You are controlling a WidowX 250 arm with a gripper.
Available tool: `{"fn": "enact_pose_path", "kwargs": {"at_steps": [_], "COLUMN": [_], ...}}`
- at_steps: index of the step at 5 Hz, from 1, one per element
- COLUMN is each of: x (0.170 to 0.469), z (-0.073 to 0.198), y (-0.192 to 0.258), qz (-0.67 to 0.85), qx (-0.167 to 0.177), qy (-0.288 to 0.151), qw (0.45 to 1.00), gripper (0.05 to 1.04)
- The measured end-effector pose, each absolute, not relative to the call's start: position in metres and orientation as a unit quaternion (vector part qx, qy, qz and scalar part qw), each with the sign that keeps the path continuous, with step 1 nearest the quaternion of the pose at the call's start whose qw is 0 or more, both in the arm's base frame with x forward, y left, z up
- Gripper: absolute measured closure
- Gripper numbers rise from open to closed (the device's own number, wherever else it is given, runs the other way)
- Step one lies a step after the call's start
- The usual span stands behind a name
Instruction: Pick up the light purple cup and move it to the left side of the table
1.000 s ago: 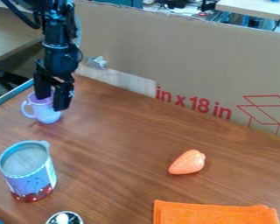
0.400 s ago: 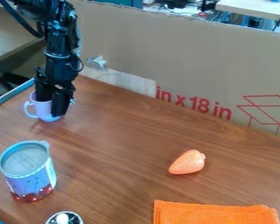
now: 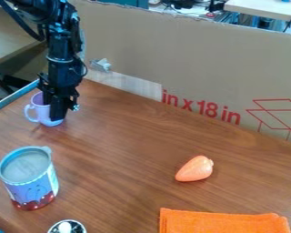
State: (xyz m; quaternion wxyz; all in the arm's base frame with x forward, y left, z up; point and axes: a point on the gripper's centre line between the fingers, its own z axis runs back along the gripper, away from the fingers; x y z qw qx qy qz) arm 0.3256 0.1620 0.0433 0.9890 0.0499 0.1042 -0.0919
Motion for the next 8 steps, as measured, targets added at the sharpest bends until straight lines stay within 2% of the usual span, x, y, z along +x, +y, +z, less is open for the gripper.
{"fn": "enact_pose_path", "kwargs": {"at_steps": [1,2,3,4,5,6,7,8], "x": [0.320,0.312,0.281,0.236,0.206,0.189,0.182,0.183], "z": [0.057,0.093,0.104,0.093,0.078,0.054,0.041,0.037], "y": [0.159,0.153,0.167,0.199,0.215,0.216,0.212,0.210], "qz": [-0.088,-0.088,-0.012,0.076,0.107,0.090,0.056,0.041], "qx": [0.039,0.047,0.072,0.075,0.078,0.077,0.058,0.056], "qy": [0.108,0.081,0.107,0.158,0.180,0.187,0.182,0.175], "qw": [0.989,0.992,0.992,0.982,0.975,0.975,0.980,0.982], "gripper": [0.972,0.978,0.978,0.978,0.978,0.978,0.978,0.978]}}
